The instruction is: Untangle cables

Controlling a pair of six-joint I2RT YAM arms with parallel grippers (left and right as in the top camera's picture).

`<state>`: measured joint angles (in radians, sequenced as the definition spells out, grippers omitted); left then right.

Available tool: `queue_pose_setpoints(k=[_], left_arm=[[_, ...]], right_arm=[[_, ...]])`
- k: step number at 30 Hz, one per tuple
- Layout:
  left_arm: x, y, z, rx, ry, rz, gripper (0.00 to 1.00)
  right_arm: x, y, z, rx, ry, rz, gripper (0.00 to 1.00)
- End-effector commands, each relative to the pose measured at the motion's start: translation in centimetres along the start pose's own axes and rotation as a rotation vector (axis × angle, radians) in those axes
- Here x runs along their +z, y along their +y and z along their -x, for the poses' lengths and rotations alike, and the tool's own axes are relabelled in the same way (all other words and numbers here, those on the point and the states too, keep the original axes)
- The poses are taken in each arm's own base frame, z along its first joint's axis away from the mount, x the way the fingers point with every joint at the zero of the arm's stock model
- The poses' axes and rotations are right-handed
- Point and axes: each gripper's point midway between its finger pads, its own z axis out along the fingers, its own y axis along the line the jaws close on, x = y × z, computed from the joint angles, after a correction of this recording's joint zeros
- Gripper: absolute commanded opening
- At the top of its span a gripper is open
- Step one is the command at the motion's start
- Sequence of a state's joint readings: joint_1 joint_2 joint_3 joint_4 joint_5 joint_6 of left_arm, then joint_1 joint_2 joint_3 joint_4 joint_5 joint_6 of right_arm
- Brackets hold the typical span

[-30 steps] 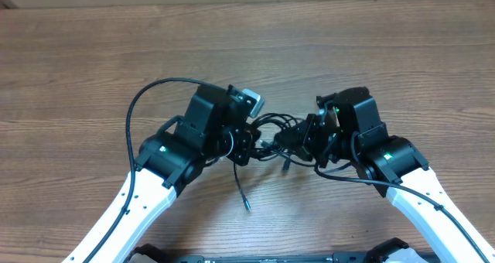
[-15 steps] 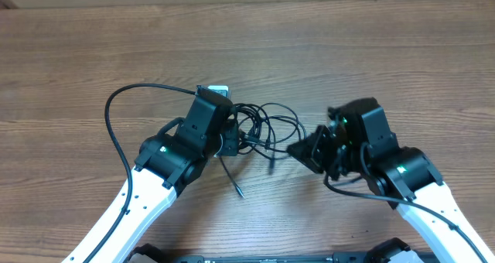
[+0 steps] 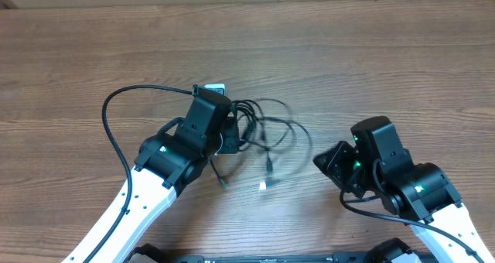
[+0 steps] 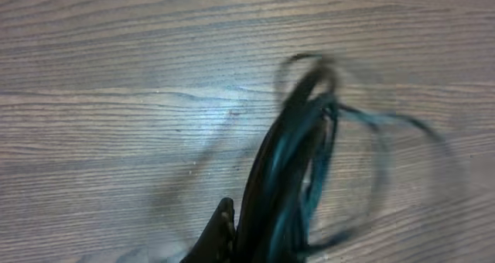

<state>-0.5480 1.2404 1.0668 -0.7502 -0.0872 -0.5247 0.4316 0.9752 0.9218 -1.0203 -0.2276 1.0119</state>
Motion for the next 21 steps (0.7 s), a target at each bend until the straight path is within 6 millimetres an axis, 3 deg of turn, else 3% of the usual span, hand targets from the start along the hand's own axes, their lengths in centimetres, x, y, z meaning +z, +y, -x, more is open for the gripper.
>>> queue_pose_setpoints(k=[1,3,7,12,17,21], left_arm=[[0.1,-0.1,0.2,-0.027,-0.004,-0.010,0.04],[0.1,-0.2,0.4,-0.029,-0.011,-0.015,0.04],[0.0,-0.9,0.9,-0.125,-0.023,-0.049,0.05],[-0.2,-3.3,1.5,-0.159,-0.022,-0.176,0.04],[-0.5,-4.7,1.3,-0.154,0.002,-0.248,0.04],[-0.7,-5.2,0.9,-0.151,0.025,-0.279,0.04]], right_arm=[[-0.5,2.1,-0.5,-0.019,0.036,0.096,0.56],[-0.7,3.1,-1.0,-0.030,0.068,0.148,0.67],[-0.8,4.3,-1.7,-0.026,0.120,0.199,0.73],[0.4,3.9,-1.5,0.148,0.147,0.147,0.72],[2.9,4.1,-0.6,0.258,0.166,0.100,0.70],[5.4,4.8,-0.1,0.293,0.207,0.090,0.60]])
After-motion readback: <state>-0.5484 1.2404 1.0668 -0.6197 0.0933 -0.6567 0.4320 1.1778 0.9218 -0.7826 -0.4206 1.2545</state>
